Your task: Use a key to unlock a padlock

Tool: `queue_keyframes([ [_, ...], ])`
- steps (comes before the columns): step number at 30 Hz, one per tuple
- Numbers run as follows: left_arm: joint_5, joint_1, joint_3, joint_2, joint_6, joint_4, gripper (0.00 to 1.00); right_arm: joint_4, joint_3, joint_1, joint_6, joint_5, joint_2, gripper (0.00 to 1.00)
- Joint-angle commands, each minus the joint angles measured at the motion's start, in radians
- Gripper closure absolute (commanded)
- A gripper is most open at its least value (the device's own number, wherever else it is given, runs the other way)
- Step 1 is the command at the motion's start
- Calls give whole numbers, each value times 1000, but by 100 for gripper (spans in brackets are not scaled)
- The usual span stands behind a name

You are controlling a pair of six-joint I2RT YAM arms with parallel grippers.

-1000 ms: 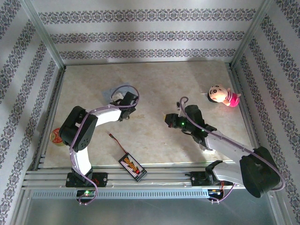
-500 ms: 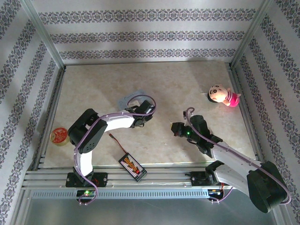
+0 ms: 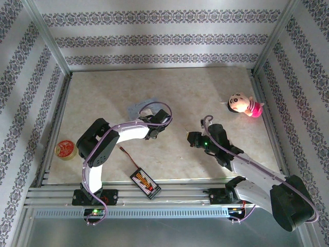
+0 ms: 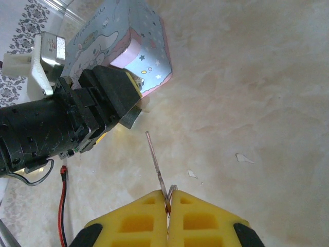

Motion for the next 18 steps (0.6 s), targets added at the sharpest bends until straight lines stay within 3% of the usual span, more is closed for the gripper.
queue_keyframes([
  [1, -112, 11, 21, -1, 35, -116, 42, 26, 28, -10, -14, 3, 5, 100],
  [10, -132, 11, 4, -20, 58, -103, 55, 24, 47, -10, -20, -9, 25, 100],
  [18, -131, 6, -2, -40, 70, -120, 47, 28, 59, -10, -20, -14, 54, 100],
])
